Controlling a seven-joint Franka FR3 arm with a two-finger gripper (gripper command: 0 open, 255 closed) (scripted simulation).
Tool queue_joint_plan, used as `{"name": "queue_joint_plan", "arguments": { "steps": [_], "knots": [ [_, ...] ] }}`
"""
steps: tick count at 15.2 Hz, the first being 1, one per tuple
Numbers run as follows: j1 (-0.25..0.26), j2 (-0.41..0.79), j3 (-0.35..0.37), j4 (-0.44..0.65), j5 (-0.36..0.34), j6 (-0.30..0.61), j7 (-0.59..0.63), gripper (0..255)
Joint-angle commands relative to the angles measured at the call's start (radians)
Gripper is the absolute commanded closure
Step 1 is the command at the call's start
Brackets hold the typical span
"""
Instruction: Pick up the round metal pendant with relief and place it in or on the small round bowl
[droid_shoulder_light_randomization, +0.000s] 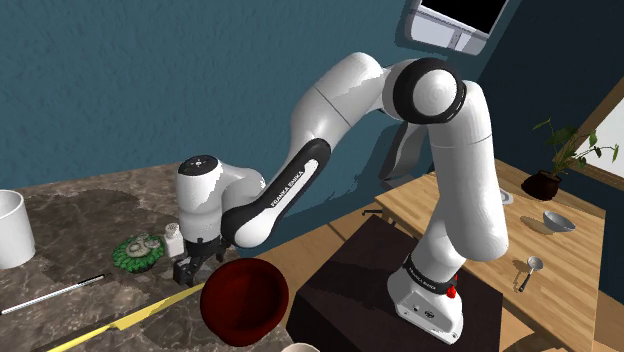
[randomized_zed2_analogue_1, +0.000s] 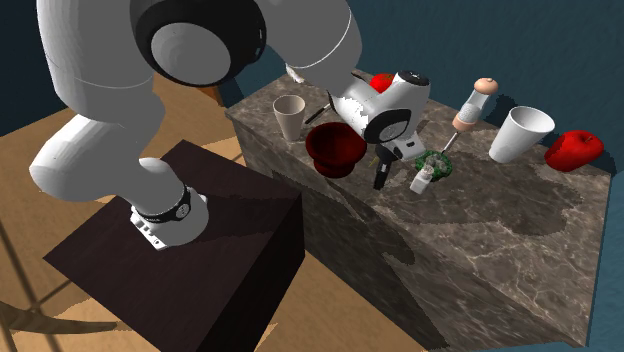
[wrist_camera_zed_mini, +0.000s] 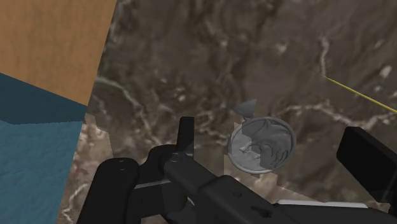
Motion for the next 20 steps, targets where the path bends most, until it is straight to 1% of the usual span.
{"name": "queue_joint_plan", "arguments": {
  "steps": [1, 5, 6, 15, 20],
  "knots": [
    [0.001, 0.002, -0.001, 0.001, -0.001, 0.001, 0.001, 0],
    [0.001, 0.002, -0.001, 0.001, -0.001, 0.001, 0.001, 0],
    [0.001, 0.002, -0.001, 0.001, -0.001, 0.001, 0.001, 255],
    [0.001, 0.002, -0.001, 0.001, -0.001, 0.001, 0.001, 255],
    [-0.019, -0.052, 0.026, -0.008, 0.030, -0.042, -0.020, 255]
  ]
}}
